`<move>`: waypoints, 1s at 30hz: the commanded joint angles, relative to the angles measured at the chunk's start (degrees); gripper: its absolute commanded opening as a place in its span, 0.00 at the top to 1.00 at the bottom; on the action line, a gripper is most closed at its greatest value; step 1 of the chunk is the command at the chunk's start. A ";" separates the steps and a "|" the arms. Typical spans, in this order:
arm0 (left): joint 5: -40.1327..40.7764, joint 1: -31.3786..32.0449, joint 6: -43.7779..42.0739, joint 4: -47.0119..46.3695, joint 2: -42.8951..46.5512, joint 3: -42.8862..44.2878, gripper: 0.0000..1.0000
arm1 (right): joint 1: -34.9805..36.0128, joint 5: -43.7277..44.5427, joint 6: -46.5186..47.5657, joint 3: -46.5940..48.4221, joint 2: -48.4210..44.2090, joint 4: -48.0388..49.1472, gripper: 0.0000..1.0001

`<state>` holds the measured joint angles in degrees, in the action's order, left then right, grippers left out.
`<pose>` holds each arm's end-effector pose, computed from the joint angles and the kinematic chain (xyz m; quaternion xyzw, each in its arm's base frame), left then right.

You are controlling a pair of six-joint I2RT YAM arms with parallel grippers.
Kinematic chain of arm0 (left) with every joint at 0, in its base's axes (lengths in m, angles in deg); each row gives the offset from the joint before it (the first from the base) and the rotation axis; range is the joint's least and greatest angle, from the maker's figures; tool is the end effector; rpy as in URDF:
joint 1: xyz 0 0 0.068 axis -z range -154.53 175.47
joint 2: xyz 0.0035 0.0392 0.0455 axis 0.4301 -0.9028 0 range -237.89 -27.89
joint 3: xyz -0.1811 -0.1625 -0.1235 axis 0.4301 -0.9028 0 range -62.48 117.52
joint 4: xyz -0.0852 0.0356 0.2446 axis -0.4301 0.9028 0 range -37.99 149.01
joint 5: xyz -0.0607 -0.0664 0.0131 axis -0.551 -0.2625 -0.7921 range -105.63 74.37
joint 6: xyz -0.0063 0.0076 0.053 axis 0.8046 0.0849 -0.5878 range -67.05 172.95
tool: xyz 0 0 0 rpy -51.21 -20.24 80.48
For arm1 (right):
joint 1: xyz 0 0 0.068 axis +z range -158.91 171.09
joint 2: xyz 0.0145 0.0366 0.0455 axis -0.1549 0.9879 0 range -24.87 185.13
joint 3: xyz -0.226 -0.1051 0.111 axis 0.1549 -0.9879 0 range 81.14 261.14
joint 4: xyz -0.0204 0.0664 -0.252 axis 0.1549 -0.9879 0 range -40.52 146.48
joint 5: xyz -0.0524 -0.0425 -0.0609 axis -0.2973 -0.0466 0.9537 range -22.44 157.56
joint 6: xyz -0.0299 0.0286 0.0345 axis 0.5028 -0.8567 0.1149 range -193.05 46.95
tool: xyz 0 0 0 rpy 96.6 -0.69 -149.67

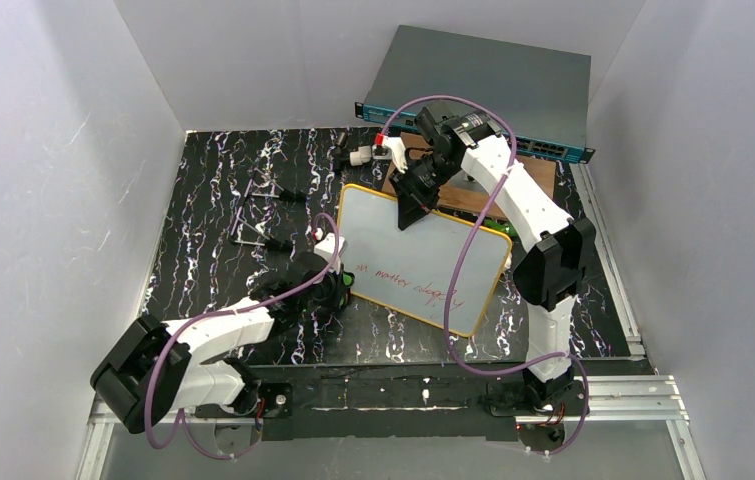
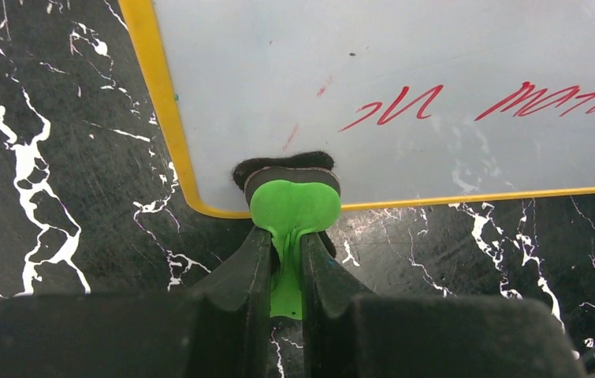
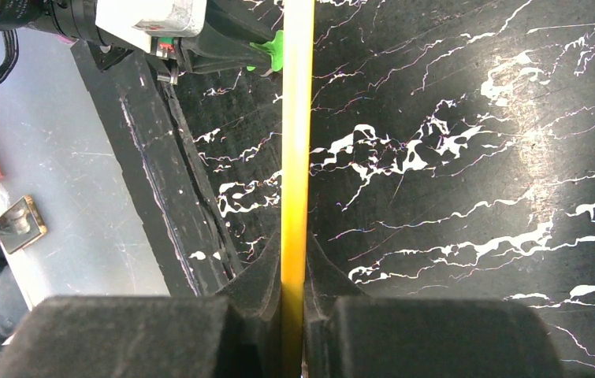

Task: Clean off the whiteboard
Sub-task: Erase the center of the board with the whiteboard.

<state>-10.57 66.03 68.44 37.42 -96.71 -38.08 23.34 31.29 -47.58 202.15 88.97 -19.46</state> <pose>0.1818 -0.1514 0.1767 0.1660 0.8486 -0.2016 0.4600 0.3266 0.2309 0.3495 -0.5010 0.7904 0.3157 0.1567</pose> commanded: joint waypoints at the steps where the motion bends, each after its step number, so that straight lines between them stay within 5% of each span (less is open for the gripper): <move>1: -1.06 -0.49 1.15 2.31 0.06 1.51 1.00 | 1.49 -4.48 1.33 -0.86 -2.82 -1.61 0.99; 17: 3.47 -0.95 -8.45 9.37 -0.69 17.18 1.00 | 1.76 -4.51 1.50 -1.89 -3.43 -1.46 0.99; 30: 1.28 -1.05 -0.92 9.04 0.47 4.78 1.00 | 1.77 -4.81 1.68 -2.72 -3.66 -1.23 0.99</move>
<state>-9.63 65.68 64.26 45.97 -96.42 -28.97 23.34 31.64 -48.67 199.81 87.38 -17.60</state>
